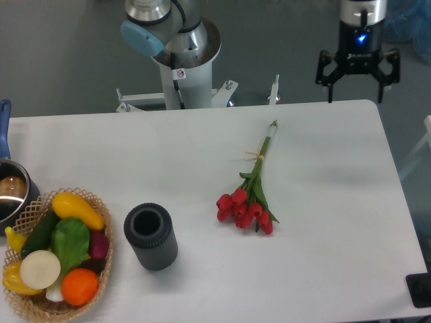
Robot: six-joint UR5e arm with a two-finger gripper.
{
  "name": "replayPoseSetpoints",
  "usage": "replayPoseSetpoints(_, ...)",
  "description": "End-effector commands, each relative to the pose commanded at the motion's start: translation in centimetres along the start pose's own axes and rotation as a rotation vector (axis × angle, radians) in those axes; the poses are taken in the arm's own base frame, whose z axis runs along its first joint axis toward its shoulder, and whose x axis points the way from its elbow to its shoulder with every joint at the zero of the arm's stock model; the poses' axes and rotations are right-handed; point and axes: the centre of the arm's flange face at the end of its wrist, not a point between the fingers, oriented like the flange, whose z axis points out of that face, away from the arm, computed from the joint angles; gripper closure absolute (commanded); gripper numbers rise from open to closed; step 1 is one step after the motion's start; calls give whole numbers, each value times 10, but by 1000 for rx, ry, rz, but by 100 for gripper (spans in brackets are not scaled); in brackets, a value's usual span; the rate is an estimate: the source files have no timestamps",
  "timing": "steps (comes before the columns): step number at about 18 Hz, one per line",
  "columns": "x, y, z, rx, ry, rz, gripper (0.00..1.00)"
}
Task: Pick up the flowers from the table
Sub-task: 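Move the open gripper down toward the tulip stems above the string tie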
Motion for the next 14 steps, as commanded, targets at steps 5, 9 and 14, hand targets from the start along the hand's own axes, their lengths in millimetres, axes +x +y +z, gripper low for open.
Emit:
replayPoseSetpoints(5,13,1,20,-19,46,15,0)
replayPoseSetpoints(9,30,-17,47,-53,97,65,0)
replayPoseSetpoints(14,50,-29,104,-95,206,107,0)
